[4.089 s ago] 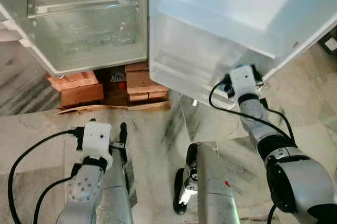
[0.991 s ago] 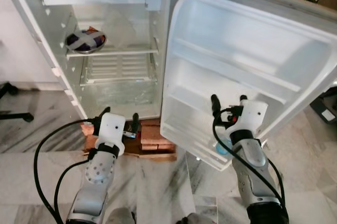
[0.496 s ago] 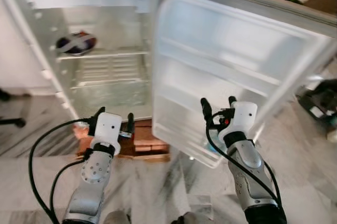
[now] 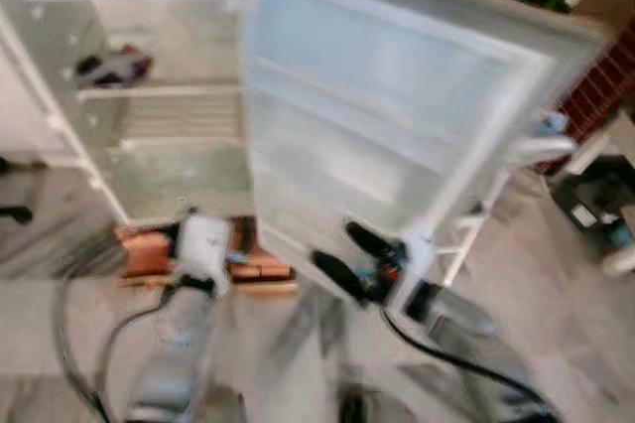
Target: Restocking fridge
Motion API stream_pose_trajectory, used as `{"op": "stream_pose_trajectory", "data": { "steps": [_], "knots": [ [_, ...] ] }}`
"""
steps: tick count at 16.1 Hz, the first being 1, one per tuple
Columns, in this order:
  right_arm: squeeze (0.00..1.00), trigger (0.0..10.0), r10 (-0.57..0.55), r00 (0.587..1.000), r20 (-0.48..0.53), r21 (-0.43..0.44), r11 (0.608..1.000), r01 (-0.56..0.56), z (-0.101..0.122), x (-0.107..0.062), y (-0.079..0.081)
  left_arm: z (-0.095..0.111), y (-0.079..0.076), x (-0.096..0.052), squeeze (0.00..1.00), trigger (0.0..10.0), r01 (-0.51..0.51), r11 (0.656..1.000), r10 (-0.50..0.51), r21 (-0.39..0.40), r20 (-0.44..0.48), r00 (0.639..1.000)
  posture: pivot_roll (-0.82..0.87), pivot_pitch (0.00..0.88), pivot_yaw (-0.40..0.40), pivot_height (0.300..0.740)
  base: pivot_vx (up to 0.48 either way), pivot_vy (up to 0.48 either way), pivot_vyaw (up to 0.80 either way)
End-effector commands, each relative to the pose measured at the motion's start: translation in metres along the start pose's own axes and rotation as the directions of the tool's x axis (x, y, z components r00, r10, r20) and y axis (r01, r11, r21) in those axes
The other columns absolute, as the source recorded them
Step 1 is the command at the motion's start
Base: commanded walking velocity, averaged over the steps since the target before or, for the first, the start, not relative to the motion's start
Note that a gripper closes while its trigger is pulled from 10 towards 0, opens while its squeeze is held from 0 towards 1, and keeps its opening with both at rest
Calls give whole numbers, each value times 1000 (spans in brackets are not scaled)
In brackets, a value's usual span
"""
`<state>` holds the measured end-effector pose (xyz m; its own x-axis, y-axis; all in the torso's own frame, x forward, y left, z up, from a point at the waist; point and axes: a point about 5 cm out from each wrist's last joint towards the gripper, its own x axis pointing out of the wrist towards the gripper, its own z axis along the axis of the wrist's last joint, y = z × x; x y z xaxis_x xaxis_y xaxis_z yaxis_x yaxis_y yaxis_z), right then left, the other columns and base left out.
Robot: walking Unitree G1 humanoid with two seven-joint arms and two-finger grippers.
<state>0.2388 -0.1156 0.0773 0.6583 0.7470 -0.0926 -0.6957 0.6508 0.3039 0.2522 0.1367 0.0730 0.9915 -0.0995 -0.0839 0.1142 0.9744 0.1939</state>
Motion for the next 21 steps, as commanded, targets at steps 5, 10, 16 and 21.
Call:
{"op": "stream_pose_trajectory", "data": {
  "steps": [5, 10, 16, 21],
  "knots": [
    [0, 10000, 76, 988, -132, -109, 990, -90, 1, -9, -12, 1, 6, -5, 0, 10000, -9, 1000, 9, 19, -5, 1000, 81, 146, -66, 740, 0, -359, 0],
    [0, 10000, -378, 913, 150, 87, 925, 369, 32, -1, -55, -3, 7, -8, 0, 10000, -12, 1000, 13, 28, -28, 1000, 86, 152, -59, 740, 0, -353, 0],
    [0, 10000, -645, 728, 235, 55, 756, 652, 32, -12, -69, -4, 9, -7, 0, 10000, -29, 999, 28, -13, -41, 999, 91, 146, -50, 740, 0, -219, 263],
    [0, 10000, -714, 637, 291, 56, 677, 734, 48, -8, -82, 0, 18, -5, 0, 10000, -92, 995, 91, -34, -29, 995, 107, 140, -48, 740, 0, 0, 783]
  ]
}}
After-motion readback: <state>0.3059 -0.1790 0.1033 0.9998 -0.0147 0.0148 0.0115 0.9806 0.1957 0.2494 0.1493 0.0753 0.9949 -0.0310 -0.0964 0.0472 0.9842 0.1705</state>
